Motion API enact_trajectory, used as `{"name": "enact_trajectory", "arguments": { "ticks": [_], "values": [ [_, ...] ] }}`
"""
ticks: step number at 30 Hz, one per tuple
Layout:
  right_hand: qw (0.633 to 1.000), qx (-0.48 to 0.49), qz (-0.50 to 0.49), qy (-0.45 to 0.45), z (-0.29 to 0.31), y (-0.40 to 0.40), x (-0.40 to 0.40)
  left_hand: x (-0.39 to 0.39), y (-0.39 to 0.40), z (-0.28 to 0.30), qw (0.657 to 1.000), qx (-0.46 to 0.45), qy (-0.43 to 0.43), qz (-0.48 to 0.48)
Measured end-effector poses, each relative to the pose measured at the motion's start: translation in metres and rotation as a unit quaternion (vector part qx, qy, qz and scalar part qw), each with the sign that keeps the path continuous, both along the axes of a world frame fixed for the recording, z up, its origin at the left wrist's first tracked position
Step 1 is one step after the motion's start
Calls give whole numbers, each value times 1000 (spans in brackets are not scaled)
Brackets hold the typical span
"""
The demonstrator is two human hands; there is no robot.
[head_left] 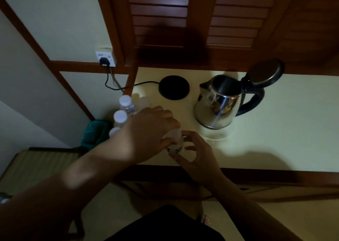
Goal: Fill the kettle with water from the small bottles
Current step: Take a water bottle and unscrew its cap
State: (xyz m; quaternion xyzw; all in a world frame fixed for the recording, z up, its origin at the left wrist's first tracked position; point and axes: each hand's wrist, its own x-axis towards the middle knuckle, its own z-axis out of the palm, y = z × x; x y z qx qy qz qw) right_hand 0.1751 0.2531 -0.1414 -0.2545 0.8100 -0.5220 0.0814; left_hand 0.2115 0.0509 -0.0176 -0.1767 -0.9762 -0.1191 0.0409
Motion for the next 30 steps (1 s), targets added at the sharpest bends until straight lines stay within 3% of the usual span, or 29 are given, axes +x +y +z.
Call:
{"name": "enact_trajectory", "arguments": {
  "ticks": [5, 14, 18, 24, 26, 30],
  "values": [
    [999, -38, -10, -28, -1, 38, -14, -28, 40, -9, 999, 39, 7, -35],
    [1000, -14, 1, 14, 3, 94, -52, -72, 90, -9, 990, 92, -44, -94],
    [999, -21, 26, -9, 2, 105, -59, -77, 94, -12, 993, 62, -24, -100],
    [998, -46, 33, -11, -4, 108, -62, -75, 101, -21, 990, 130, -19, -59],
    [998, -49, 36, -11, -7, 109, -64, -71, 109, -23, 993, 118, -2, -23],
    [997, -63, 37, -13, -7, 109, -65, -68, 125, -23, 994, -9, 111, -1]
  ]
}}
